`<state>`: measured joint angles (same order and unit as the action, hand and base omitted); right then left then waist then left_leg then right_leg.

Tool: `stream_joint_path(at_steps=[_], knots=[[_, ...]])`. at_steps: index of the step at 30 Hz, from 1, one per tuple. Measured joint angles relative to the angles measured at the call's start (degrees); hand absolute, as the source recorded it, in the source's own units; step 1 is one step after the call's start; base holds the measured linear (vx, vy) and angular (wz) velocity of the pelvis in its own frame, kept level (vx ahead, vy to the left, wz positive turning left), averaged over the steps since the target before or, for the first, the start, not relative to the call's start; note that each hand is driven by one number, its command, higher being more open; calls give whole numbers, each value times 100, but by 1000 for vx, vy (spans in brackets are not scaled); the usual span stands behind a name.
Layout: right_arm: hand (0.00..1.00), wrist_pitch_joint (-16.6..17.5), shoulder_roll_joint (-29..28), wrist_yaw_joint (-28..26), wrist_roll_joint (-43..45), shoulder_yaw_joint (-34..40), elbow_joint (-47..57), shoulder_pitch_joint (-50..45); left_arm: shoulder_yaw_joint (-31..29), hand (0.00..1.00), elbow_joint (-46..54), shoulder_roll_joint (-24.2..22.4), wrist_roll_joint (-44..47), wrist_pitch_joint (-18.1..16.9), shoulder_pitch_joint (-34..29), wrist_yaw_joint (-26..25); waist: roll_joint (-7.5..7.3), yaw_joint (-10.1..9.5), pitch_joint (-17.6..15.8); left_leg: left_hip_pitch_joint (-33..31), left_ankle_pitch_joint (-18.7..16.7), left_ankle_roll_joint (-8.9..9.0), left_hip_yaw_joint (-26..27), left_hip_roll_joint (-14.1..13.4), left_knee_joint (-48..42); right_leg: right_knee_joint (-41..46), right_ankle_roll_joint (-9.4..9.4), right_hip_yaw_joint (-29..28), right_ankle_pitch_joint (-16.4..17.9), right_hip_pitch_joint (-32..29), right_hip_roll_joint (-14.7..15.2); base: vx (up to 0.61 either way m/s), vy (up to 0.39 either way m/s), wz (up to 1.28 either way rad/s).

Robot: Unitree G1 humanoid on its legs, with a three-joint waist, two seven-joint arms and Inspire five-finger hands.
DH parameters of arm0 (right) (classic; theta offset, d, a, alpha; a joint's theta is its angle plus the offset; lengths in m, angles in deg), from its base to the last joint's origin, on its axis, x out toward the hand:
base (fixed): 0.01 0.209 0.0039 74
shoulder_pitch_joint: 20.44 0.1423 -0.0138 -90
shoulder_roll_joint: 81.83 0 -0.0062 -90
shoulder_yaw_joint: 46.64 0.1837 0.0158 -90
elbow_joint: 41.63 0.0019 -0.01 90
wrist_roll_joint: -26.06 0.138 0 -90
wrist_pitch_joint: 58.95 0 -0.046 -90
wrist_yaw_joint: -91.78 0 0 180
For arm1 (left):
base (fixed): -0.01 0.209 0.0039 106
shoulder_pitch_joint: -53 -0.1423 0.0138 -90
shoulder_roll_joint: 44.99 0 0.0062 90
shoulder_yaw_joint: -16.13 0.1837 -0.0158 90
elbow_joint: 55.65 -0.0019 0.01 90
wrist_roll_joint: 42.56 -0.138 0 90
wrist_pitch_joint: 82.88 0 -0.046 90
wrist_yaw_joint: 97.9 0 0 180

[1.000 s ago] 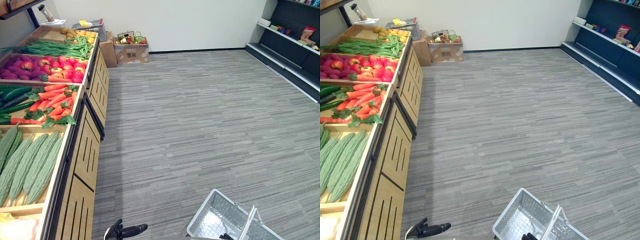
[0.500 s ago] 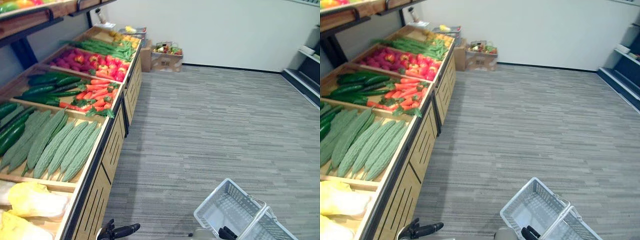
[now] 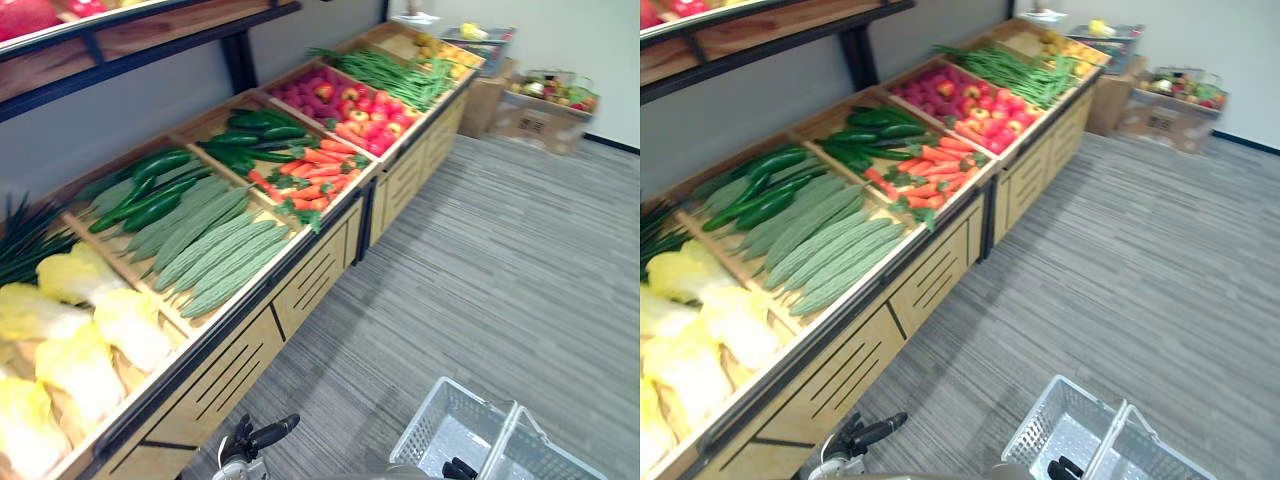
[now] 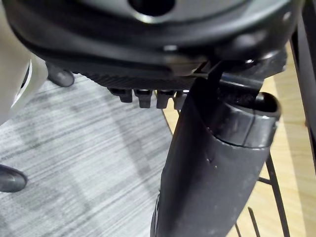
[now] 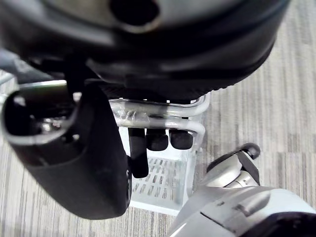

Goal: Pick vegetable in the basket

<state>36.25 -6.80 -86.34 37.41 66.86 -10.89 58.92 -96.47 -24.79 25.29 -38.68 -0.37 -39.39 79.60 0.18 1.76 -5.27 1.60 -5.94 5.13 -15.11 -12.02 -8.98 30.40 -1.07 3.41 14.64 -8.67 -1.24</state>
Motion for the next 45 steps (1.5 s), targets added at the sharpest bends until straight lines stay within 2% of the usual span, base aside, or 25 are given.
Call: stream_joint_path(at_steps=[4,6,7,8,9,10,11,12,13,15,16,17,20,22,25,29,35,36,45], knots=[[0,-3,-51,-5,2,7,-23,101,401,100,31,76,7,7,-24,-16,-21,0,107,-257,111,162,-152,-11,-3,-248,25,293,14,258,-19,96,-99,88],[0,-5,-95,-3,2,24,-81,93,568,100,31,165,8,7,-65,-17,-129,15,185,-303,304,239,49,38,106,-376,27,395,12,385,66,76,-10,90],[0,-2,-152,-2,3,54,-168,97,727,100,34,266,10,7,-90,-28,-256,16,275,-368,547,162,390,97,265,-442,39,486,5,406,162,73,12,118],[0,4,-242,52,6,134,-251,108,1040,100,34,431,11,5,-89,-58,-415,60,368,-458,974,3,1105,168,552,-511,109,643,-81,397,312,80,33,172],[0,26,-275,43,11,247,-257,102,1295,100,33,531,10,2,-50,-71,-394,229,369,-453,1338,-391,2045,133,871,-304,87,869,-291,288,351,84,39,173],[0,43,-246,-11,20,285,-202,123,1364,100,19,510,9,1,10,-76,-210,291,264,-481,1392,-467,2575,-8,928,17,141,882,-255,3,289,-100,150,173],[0,129,-192,-11,11,278,-96,177,1397,100,-135,607,8,11,150,-91,-247,378,212,-543,1249,-319,3675,-16,832,-1403,183,617,-461,198,288,-151,163,135],[0,176,-185,0,5,306,-152,283,1432,100,-321,689,6,22,253,-97,-210,398,29,-534,868,-180,4342,-106,535,-1868,111,703,-635,472,313,-194,151,119],[0,159,-179,61,4,423,-263,321,1547,100,-411,771,-2,66,235,-84,-281,377,51,-405,741,-121,4638,-185,462,-2062,51,863,-689,629,386,-17,38,65],[0,183,-106,58,-2,459,-248,260,1556,100,-430,709,-20,80,26,-66,-257,426,75,20,778,-6,4680,50,808,-2310,-33,963,-729,907,525,99,113,42],[0,179,9,68,-5,487,-219,187,1555,100,-475,605,-79,80,-38,-50,3,432,139,249,967,69,4589,104,1196,-2361,-85,1050,-739,929,466,103,174,42],[0,168,73,70,-7,525,-230,184,1553,100,-486,568,-127,80,-60,-45,138,447,167,318,953,201,4536,114,1423,-2355,-112,1080,-746,927,414,90,249,30],[0,80,-80,126,-50,687,-349,229,1499,100,-528,772,-230,99,-172,-73,15,399,166,329,902,164,4507,276,1412,-2402,-192,1051,-803,971,571,53,160,6],[0,-2,-106,121,-109,687,-377,270,1431,100,-529,936,-232,135,-240,-85,-145,382,133,352,887,140,4548,384,1412,-2403,-201,1007,-808,980,636,25,76,-7],[0,-27,-187,120,-115,686,-466,265,1074,100,-531,1021,-228,143,-382,-113,-233,355,154,464,874,119,4634,425,1412,-2403,-200,867,-824,1022,665,14,12,-16],[0,-43,-133,121,-128,675,-525,250,860,100,-531,967,-234,137,-414,-102,-179,336,126,649,871,119,4695,421,1421,-2403,-194,776,-831,1166,653,-28,-32,-11],[0,-72,57,123,-232,604,-577,297,587,100,-533,787,-225,140,-413,-106,-6,320,24,702,847,124,4710,355,1448,-2405,-198,730,-833,1165,579,-75,-54,-4],[0,-117,97,77,-231,229,-694,352,652,100,-650,834,-214,136,-292,-103,-113,238,93,691,830,125,4576,389,1449,-2586,-221,778,-874,1286,582,-33,-39,1],[0,-117,98,81,-225,249,-702,358,514,100,-655,800,-99,129,-297,-108,-101,191,96,579,831,125,4414,394,1447,-2637,-220,924,-874,1292,587,-1,-3,8]])
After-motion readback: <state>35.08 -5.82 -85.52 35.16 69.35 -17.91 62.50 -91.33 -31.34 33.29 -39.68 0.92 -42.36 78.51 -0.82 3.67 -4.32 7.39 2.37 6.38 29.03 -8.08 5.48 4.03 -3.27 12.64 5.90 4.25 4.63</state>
